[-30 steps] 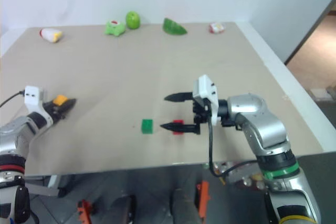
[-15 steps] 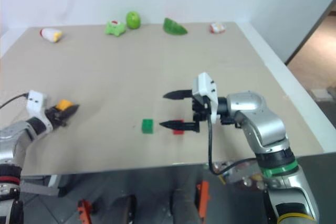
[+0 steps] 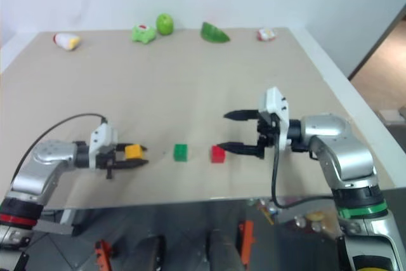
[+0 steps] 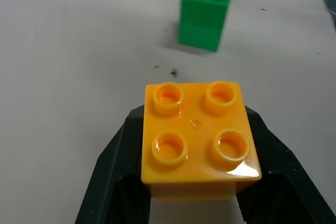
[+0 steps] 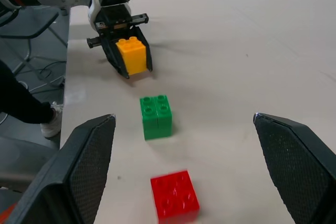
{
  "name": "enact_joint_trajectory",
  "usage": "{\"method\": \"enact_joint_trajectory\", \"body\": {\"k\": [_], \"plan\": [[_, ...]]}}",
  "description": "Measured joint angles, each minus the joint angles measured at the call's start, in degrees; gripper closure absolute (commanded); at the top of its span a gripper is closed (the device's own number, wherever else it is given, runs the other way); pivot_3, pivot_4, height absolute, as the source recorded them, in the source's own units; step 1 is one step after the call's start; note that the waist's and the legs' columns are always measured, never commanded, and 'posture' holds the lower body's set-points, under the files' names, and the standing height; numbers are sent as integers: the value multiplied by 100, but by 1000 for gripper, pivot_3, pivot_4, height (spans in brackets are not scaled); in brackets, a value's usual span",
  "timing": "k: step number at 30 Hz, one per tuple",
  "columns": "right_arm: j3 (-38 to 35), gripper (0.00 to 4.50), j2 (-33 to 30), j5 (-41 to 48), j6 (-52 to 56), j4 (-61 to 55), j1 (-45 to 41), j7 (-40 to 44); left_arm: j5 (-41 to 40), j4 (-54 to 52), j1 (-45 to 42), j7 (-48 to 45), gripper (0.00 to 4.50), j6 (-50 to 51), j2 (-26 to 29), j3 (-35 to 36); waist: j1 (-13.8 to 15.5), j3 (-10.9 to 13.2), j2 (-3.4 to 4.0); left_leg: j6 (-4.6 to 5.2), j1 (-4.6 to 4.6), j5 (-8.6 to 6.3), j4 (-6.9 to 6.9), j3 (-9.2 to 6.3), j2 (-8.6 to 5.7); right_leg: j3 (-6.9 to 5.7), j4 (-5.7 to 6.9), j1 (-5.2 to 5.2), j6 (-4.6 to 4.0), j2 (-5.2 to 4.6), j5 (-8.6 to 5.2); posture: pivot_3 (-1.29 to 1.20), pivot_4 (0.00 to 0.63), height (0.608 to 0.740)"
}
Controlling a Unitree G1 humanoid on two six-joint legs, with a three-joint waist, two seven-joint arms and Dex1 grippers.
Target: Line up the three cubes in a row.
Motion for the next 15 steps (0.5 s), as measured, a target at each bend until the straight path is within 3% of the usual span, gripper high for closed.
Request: {"method": "enact_joint_trajectory", "body": {"k": [8, 15], "plan": [[-257, 132, -107, 146, 209, -388, 343, -246, 234, 1174, -710, -441, 3108, -464, -225, -220, 2, 0, 0, 1, -3, -1, 0, -1, -1, 1, 0, -1, 5, 2, 2, 0, 150, 733], [-402, 132, -183, 199, 283, -422, 395, -344, 218, 1298, -900, -674, 3108, -356, -333, -223, -1, 0, 0, 1, -2, -1, 1, -1, 0, 3, 0, -1, 8, 2, 4, 0, 150, 733]]}}
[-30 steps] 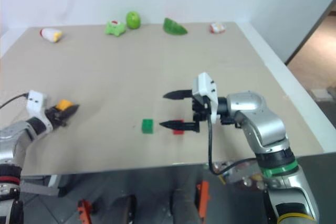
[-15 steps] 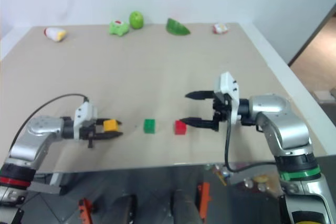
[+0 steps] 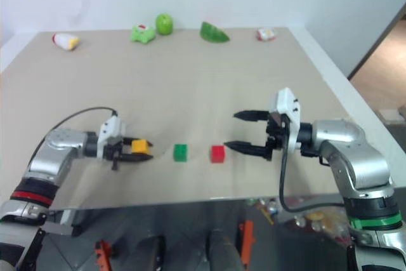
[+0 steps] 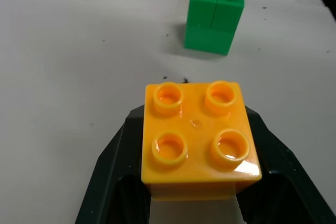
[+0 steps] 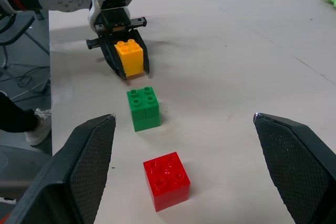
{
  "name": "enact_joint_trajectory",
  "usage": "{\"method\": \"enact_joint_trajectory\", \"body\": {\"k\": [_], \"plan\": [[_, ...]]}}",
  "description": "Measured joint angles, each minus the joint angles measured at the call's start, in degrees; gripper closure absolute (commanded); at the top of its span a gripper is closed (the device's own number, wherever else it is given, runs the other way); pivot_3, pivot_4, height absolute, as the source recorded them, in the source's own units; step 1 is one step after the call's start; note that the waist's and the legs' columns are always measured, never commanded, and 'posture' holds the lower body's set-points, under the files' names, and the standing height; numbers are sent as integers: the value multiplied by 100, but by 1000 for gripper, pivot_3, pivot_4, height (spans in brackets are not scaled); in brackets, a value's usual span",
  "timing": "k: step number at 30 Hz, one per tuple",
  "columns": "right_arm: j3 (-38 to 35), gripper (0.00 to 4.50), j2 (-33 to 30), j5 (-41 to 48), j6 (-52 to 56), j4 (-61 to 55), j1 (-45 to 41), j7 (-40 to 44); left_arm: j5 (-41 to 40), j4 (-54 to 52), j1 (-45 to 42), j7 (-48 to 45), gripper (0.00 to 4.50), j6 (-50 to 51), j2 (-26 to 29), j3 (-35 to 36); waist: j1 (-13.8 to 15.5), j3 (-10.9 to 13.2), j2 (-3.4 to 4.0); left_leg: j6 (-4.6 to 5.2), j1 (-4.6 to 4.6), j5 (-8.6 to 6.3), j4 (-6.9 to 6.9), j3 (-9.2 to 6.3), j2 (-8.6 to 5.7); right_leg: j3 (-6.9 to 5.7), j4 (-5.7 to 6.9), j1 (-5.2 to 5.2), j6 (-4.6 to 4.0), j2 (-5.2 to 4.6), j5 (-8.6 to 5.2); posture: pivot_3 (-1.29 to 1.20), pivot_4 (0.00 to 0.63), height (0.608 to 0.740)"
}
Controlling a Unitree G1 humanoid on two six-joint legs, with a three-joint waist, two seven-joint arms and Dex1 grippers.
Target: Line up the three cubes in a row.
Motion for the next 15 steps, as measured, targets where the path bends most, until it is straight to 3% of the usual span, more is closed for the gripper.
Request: {"method": "enact_joint_trajectory", "body": {"k": [15], "plan": [[0, 132, 0, 49, 27, -51, 42, -135, 170, 118, -21, -167, 3108, -168, -93, -106, 1, 0, 0, 0, 0, 0, 0, 0, 0, 0, 0, 0, 3, 0, 2, 0, 150, 733]]}}
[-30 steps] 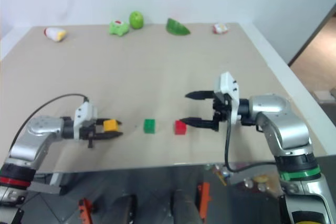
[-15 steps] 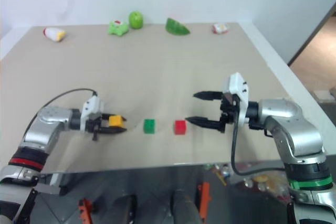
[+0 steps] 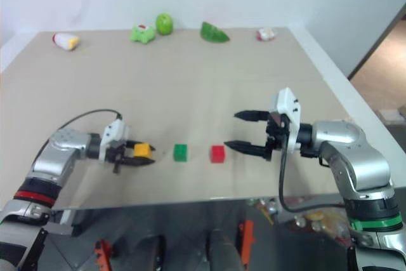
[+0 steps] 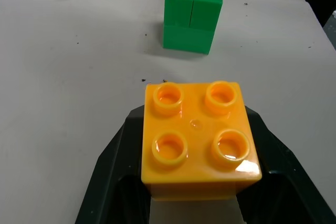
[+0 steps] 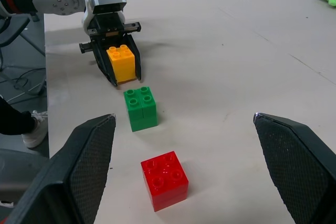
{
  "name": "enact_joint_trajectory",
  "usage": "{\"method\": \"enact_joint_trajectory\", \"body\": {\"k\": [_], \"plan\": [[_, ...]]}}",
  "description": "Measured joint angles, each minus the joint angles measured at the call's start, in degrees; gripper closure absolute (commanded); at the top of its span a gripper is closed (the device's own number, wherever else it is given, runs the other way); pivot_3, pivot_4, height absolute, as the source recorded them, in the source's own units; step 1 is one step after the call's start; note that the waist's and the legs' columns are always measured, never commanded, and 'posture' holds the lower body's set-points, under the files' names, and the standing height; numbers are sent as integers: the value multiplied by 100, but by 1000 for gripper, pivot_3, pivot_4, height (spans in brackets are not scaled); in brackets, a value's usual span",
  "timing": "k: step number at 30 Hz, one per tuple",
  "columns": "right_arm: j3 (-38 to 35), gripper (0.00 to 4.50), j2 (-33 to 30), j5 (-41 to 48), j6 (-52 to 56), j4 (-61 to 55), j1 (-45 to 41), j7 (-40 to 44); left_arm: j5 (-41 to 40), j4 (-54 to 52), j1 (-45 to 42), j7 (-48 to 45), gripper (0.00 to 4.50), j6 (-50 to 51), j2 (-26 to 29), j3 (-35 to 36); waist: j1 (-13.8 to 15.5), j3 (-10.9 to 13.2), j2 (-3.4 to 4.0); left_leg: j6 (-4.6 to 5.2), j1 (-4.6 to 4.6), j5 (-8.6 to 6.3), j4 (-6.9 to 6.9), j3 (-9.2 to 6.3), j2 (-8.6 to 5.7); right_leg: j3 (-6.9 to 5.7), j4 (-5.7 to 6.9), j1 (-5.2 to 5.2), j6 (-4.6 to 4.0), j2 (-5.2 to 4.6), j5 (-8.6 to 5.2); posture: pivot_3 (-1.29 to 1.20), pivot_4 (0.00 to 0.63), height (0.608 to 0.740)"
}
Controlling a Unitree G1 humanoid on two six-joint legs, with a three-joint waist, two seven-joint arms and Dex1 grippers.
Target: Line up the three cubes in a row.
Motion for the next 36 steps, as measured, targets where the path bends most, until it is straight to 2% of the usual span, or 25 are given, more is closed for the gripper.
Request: {"method": "enact_joint_trajectory", "body": {"k": [18, 19, 21, 25, 30, 36], "plan": [[-1, 132, -152, 53, 37, -69, 277, 55, 104, 130, -178, -19, 3108, -103, -205, -84, -1, 0, 0, 0, 0, 0, 3, -1, 0, 1, 0, 2, 12, 1, 7, 0, 150, 733], [-2, 132, -152, 53, 35, -69, 276, 53, 114, 148, -191, -22, 2308, -103, -215, -92, -1, 0, 0, 0, 0, 0, 3, -1, -1, 1, 0, 2, 13, 1, 7, 0, 150, 733], [-1, 132, -152, 53, 24, -69, 275, 47, 119, 163, -203, -25, 1780, -103, -234, -99, -1, 0, 0, 0, 0, 0, 3, -1, -1, 1, 0, 2, 13, 1, 7, 0, 150, 733], [-1, 132, -152, 53, 17, -69, 275, 38, 182, 218, -205, 35, 424, -192, -238, -100, -1, 0, 0, 0, 0, 0, 3, -1, 0, 0, 0, 2, 13, 1, 8, 0, 150, 733], [-1, 132, -151, 53, 16, -69, 273, 34, 157, 182, -187, 98, 424, -88, -92, -54, -8, 0, 0, 0, 1, 0, 4, -1, 1, 1, 0, 2, 13, 2, 8, 0, 150, 733], [14, 132, -153, 51, 2, -59, 187, 83, -192, -864, 715, -44, 424, 656, 921, 388, -45, 1, 1, 6, 3, -4, -4, 1, 11, 0, 2, -2, 7, 7, 3, 0, 150, 733]]}}
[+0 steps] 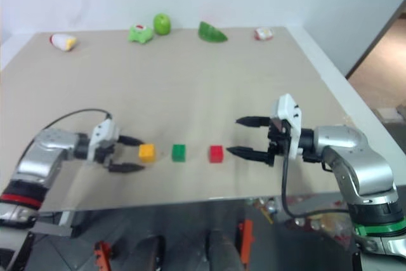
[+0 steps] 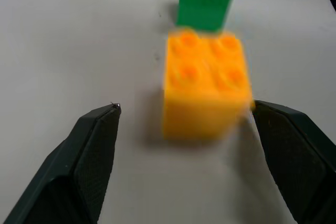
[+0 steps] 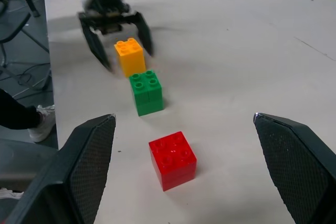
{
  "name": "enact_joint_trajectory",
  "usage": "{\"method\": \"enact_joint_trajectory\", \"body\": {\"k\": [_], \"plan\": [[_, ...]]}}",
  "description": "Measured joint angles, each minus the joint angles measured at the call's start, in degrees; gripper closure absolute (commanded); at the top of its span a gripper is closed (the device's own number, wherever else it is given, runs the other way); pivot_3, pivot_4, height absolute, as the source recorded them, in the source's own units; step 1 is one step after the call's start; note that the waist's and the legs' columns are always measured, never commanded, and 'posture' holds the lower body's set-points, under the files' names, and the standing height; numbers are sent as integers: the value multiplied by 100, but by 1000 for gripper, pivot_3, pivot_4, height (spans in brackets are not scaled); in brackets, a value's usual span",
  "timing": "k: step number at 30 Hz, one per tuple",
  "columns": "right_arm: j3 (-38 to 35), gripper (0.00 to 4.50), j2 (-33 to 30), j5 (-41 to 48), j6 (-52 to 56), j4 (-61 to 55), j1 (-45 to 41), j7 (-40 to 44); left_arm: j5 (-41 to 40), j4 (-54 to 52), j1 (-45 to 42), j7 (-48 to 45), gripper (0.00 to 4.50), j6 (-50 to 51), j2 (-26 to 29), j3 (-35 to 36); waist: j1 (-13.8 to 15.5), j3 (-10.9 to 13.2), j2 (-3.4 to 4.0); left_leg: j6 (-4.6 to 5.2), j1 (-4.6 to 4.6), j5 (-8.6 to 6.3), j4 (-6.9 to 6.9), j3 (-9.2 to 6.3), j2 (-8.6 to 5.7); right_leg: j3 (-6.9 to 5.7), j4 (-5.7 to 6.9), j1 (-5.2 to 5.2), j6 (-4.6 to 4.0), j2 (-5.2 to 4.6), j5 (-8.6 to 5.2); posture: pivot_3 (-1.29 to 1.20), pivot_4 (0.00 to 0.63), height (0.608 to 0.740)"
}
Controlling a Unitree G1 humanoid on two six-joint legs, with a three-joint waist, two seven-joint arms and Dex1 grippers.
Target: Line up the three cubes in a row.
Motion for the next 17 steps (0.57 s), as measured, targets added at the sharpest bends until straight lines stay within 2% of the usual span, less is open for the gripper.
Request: {"method": "enact_joint_trajectory", "body": {"k": [4, 8, 12, 17], "plan": [[-2, 132, -22, 0, -7, 18, -53, 96, -281, -514, 846, 115, 424, 444, 641, 642, 25, 1, 1, 0, -1, 0, 1, 0, 4, -4, 1, -2, -27, -1, -16, 0, 150, 733], [-27, 132, -81, 0, -8, 68, -42, 152, -660, -850, 1449, 529, 424, 1242, 951, 1489, 36, 2, 2, 1, -1, 0, 3, 3, 3, -4, 0, -3, -30, -4, -18, 0, 150, 733], [-62, 132, -83, -20, -63, 270, -21, 121, -1377, -1189, 1625, 1315, 424, 2426, 841, 2416, 51, 2, 2, 0, -1, 0, 9, 5, 4, -7, 0, 0, -30, -6, -18, 0, 150, 733], [-65, 132, -6, -133, -141, 702, -29, 6, -1892, -1552, 1689, 2118, 424, 3014, 375, 2938, 44, 2, 2, 0, 2, 0, 10, 9, 4, -6, 1, 1, -29, -6, -16, 0, 150, 733]]}}
